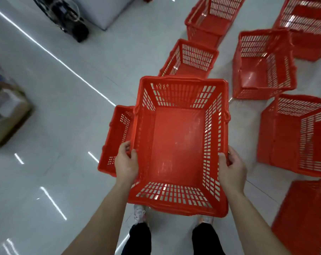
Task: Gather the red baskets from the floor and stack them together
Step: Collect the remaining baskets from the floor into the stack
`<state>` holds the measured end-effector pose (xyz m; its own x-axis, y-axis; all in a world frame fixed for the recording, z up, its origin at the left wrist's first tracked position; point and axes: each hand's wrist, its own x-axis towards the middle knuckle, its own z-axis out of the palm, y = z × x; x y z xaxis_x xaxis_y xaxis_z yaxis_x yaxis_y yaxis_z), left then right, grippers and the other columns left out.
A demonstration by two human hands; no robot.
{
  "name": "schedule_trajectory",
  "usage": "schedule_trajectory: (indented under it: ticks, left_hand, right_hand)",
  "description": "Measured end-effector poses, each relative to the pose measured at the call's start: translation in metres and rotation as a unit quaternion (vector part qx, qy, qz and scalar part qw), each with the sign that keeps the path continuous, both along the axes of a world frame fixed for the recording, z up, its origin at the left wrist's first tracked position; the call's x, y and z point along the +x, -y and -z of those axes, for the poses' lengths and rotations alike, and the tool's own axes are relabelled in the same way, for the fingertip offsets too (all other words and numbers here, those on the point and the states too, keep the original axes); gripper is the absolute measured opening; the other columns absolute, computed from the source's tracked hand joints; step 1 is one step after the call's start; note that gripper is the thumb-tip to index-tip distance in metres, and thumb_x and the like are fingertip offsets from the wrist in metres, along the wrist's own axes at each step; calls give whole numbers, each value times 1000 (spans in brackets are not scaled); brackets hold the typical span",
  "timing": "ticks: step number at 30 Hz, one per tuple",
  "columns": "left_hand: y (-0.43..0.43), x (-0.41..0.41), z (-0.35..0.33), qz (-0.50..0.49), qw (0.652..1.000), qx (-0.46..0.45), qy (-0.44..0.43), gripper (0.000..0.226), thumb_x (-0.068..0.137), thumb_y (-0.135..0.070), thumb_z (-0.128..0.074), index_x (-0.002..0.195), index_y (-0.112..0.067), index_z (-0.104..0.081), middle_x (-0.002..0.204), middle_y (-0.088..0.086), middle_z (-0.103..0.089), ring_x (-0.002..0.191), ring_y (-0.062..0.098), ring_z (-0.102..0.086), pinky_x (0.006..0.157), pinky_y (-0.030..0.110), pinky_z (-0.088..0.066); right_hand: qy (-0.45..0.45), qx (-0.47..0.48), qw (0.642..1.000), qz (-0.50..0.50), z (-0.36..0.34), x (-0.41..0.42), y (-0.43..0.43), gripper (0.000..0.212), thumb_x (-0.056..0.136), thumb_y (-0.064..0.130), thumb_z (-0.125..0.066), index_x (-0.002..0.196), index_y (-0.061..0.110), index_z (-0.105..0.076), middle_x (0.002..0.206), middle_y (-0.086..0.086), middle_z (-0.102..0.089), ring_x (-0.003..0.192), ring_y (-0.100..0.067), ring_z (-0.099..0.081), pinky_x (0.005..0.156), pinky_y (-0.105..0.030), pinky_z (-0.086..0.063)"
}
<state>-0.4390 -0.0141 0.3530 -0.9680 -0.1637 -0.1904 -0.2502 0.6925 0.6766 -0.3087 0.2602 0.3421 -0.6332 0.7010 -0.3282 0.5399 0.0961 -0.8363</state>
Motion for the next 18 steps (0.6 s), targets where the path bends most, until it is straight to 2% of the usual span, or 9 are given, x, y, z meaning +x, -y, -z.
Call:
schedule_trajectory:
  ticks: [3, 5, 7, 12, 16, 18]
  left_hand:
    - [63, -17, -16, -34, 999, 2, 5, 26, 97, -16, -55, 123, -19, -59, 102, -7, -64, 91, 14, -61, 82, 29, -47]
    - [104, -34, -12, -38, 999, 3, 11, 26, 98, -18, -54, 123, -21, -58, 103, -7, -63, 91, 16, -62, 81, 31, -49]
    - [143, -53, 1, -39, 999, 1, 22, 25, 99, -21, -52, 123, -25, -57, 105, -8, -63, 93, 15, -63, 82, 33, -52]
    - [216, -104, 60, -20, 999, -1, 34, 24, 100, -28, -50, 123, -30, -56, 107, -13, -63, 92, 11, -65, 80, 34, -55]
    - [251, -131, 118, -9, 999, -11, 40, 24, 100, -34, -49, 124, -33, -53, 105, -19, -58, 82, -3, -59, 66, 21, -48]
    - [264, -137, 146, -1, 999, -14, 46, 25, 101, -35, -49, 126, -33, -52, 106, -20, -57, 83, -1, -60, 66, 21, -47]
  right_hand:
    - [-12, -20, 1000, -16, -19, -28, 61, 30, 98, 34, -49, 111, 58, -62, 97, 30, -70, 84, 5, -69, 73, -24, -54]
    - [-15, -34, 999, -15, -15, -47, 101, 29, 98, 36, -48, 114, 56, -63, 95, 32, -69, 83, 7, -68, 71, -23, -55]
    - [-9, -41, 999, -8, 0, -65, 140, 31, 98, 36, -48, 121, 51, -63, 96, 32, -70, 84, 6, -68, 74, -27, -58]
    - [-1, -54, 998, 20, 58, -102, 220, 33, 97, 35, -49, 108, 64, -61, 98, 26, -72, 88, 1, -71, 80, -37, -60]
    - [5, -67, 997, 39, 117, -120, 262, 34, 100, 33, -51, 108, 64, -61, 99, 22, -73, 88, -3, -72, 81, -39, -61]
    - [22, -71, 997, 31, 144, -123, 276, 32, 101, 33, -51, 105, 63, -61, 96, 21, -74, 85, -5, -73, 80, -41, -61]
